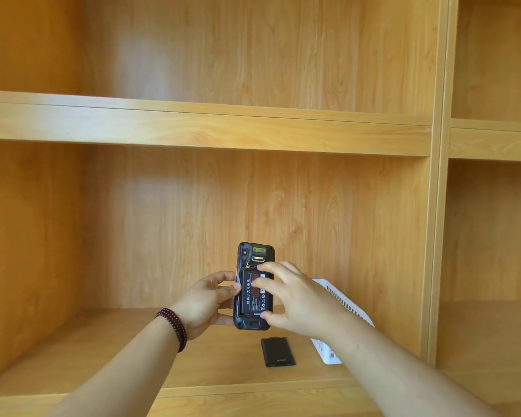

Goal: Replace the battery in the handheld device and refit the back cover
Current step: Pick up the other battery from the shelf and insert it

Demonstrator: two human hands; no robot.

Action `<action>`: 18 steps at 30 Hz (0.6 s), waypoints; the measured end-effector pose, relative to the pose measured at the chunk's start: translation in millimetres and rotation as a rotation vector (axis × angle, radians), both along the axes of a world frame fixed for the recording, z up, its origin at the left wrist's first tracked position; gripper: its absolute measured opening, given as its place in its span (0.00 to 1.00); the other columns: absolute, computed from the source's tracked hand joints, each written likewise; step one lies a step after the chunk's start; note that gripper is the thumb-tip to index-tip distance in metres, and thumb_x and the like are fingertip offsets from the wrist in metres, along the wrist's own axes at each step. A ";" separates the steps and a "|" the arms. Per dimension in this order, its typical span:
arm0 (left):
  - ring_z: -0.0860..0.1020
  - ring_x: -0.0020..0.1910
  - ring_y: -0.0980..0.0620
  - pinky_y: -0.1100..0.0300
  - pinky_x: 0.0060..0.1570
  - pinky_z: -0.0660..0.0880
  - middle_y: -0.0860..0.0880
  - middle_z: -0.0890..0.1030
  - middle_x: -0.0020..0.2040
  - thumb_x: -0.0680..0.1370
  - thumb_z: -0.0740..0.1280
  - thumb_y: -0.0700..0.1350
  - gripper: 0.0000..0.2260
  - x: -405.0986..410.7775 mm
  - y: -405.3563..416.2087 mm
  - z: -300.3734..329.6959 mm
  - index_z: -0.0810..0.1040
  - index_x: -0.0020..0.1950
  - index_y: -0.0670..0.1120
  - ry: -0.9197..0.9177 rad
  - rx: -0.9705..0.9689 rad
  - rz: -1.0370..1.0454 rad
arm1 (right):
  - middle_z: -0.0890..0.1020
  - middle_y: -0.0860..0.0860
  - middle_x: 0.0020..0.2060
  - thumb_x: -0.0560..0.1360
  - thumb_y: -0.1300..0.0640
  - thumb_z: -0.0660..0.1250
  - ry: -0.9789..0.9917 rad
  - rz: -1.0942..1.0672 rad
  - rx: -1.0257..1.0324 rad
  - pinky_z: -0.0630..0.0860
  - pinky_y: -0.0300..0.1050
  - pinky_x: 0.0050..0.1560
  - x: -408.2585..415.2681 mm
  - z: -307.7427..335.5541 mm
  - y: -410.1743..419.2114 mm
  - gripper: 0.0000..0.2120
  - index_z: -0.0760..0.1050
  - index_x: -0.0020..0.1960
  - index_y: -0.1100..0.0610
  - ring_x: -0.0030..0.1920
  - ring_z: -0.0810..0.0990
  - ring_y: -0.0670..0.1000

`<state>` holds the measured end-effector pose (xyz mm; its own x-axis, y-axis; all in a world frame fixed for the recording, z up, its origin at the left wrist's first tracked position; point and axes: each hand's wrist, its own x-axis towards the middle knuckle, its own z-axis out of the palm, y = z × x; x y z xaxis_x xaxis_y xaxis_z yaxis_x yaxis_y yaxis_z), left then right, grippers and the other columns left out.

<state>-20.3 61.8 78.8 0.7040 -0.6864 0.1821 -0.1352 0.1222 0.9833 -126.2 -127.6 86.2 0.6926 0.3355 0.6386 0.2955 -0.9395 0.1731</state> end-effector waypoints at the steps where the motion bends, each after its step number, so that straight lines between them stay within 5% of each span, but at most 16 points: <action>1: 0.80 0.53 0.38 0.39 0.52 0.80 0.32 0.81 0.58 0.81 0.64 0.41 0.11 0.3 -0.7 -1.4 0.74 0.62 0.39 0.005 0.002 0.001 | 0.67 0.48 0.70 0.73 0.47 0.68 0.000 -0.014 -0.023 0.73 0.43 0.55 0.6 -0.3 -1.2 0.24 0.71 0.68 0.50 0.69 0.64 0.48; 8: 0.80 0.52 0.40 0.41 0.49 0.81 0.37 0.83 0.52 0.81 0.64 0.41 0.10 0.4 -7.3 -2.5 0.75 0.61 0.40 0.024 -0.016 -0.010 | 0.75 0.50 0.61 0.67 0.45 0.68 -0.065 -0.010 0.005 0.72 0.46 0.59 -2.4 -6.9 -3.0 0.27 0.74 0.65 0.50 0.59 0.74 0.51; 13: 0.81 0.54 0.40 0.37 0.54 0.79 0.37 0.83 0.55 0.81 0.63 0.41 0.10 4.4 -7.0 3.1 0.76 0.62 0.41 0.029 -0.039 0.007 | 0.74 0.49 0.63 0.67 0.45 0.67 -0.028 0.020 0.044 0.66 0.40 0.61 -5.0 -9.3 -5.3 0.27 0.75 0.66 0.49 0.63 0.70 0.48; 18: 0.82 0.51 0.43 0.40 0.51 0.81 0.40 0.84 0.52 0.81 0.64 0.40 0.10 2.8 -10.0 2.8 0.76 0.61 0.42 0.054 -0.055 -0.021 | 0.74 0.48 0.65 0.68 0.45 0.66 -0.041 0.044 0.158 0.76 0.46 0.59 -1.2 -8.9 -3.9 0.26 0.76 0.65 0.52 0.65 0.68 0.47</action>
